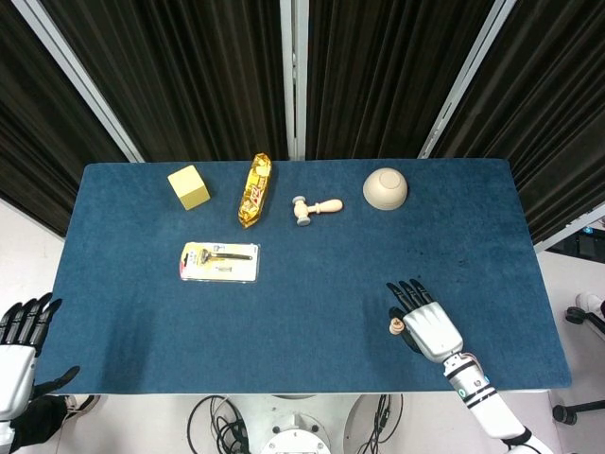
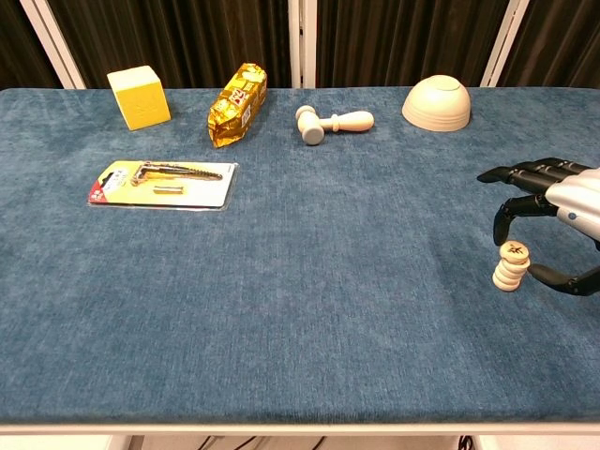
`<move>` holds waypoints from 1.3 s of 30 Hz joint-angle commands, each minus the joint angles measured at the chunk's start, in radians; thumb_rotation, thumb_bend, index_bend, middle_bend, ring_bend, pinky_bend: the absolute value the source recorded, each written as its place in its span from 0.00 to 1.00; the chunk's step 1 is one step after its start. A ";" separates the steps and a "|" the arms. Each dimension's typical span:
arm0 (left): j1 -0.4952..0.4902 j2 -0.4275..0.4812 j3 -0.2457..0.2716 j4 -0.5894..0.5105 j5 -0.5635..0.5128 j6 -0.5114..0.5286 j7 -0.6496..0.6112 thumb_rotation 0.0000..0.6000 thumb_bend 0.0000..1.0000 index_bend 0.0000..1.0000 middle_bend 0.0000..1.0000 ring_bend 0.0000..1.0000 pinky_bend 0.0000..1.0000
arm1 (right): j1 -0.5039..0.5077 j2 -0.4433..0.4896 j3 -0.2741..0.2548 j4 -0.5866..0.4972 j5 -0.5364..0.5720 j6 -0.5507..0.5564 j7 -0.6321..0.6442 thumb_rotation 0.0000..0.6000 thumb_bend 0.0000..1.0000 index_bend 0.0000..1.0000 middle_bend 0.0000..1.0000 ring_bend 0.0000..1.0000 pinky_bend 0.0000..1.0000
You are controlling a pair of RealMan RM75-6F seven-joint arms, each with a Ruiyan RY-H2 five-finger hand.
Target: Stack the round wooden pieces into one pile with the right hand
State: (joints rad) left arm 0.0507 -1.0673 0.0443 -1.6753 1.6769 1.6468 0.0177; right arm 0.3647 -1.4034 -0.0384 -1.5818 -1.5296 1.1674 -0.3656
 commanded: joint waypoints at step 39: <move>0.000 0.000 -0.002 0.002 0.000 0.001 0.003 1.00 0.09 0.03 0.00 0.00 0.00 | -0.069 0.083 0.008 -0.058 -0.072 0.162 0.041 1.00 0.33 0.06 0.00 0.00 0.00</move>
State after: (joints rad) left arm 0.0510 -1.0679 0.0429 -1.6736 1.6772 1.6483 0.0219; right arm 0.3232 -1.3508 -0.0321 -1.6217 -1.5787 1.2737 -0.3389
